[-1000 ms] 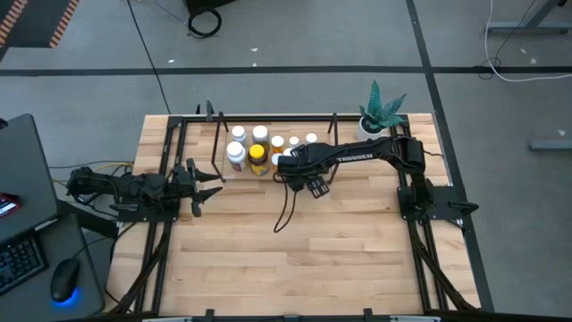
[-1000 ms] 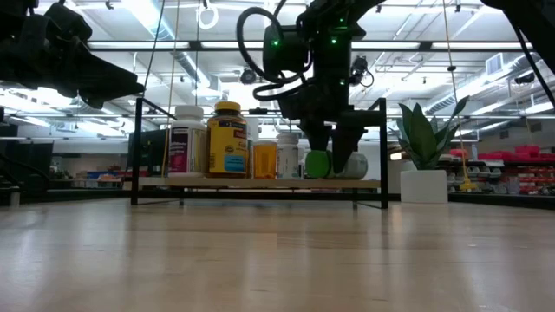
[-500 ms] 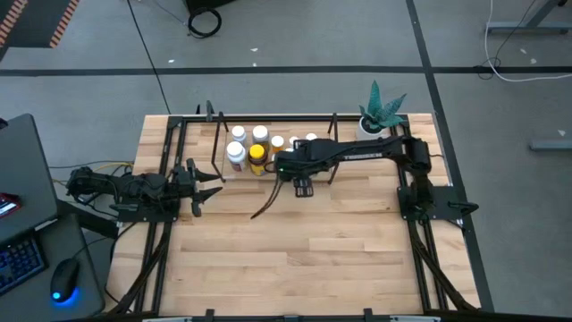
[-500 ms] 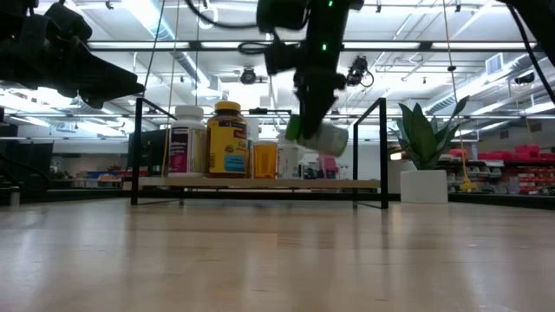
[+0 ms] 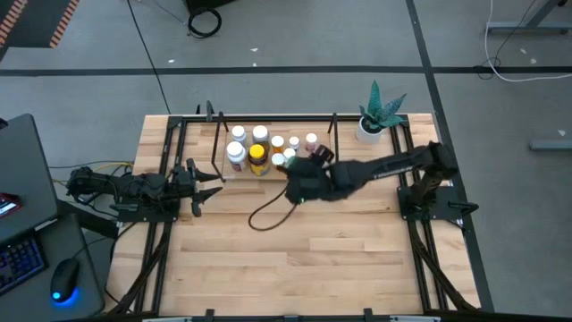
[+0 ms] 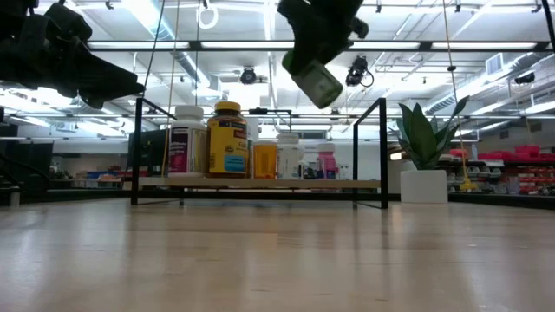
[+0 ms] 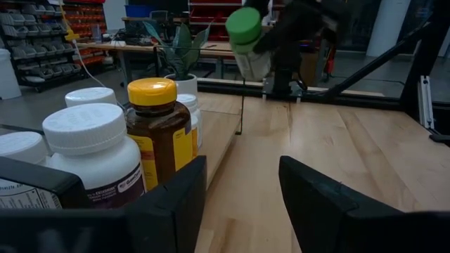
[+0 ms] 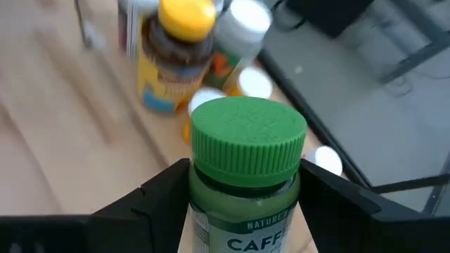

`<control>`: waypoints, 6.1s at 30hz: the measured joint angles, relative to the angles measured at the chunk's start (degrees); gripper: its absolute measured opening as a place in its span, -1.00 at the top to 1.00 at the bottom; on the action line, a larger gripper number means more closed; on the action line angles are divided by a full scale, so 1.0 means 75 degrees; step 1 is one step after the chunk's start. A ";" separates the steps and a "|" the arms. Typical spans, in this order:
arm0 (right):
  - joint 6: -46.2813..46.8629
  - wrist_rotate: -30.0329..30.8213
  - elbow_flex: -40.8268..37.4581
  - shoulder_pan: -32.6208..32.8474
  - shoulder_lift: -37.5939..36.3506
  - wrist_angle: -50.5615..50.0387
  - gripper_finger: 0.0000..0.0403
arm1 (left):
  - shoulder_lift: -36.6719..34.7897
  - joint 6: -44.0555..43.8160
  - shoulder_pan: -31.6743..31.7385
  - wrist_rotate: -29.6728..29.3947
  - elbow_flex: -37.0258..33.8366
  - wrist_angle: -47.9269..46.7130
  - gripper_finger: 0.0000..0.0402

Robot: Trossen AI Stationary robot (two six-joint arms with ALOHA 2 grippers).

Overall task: Pick and place medicine bottles onto shelf by color
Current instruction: Put the green bottle on the shelf, then return to Home Position

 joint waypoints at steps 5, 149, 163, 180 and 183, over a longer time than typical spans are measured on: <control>0.0940 0.1351 -0.0672 0.0506 0.0050 0.1357 -0.23 | 0.0001 -0.0002 0.0000 0.0000 0.0000 0.0000 0.10; 0.6554 0.3854 0.1731 0.0003 0.2288 -0.3347 -0.73 | 0.0203 -0.0001 0.0003 0.0003 0.0003 -0.0023 0.10; -0.1950 0.1463 0.3491 0.0497 0.2282 0.0913 -0.50 | 0.0203 0.0001 0.0002 0.0003 0.0003 -0.0023 0.09; -0.5669 -0.1958 0.3956 -0.0766 0.0828 0.1140 -0.25 | 0.0200 -0.0001 0.0003 0.0004 0.0000 -0.0025 0.06; -0.5856 -0.2947 0.3907 -0.1068 0.0413 0.1033 -0.22 | 0.0200 0.0002 0.0000 0.0003 0.0000 -0.0026 0.07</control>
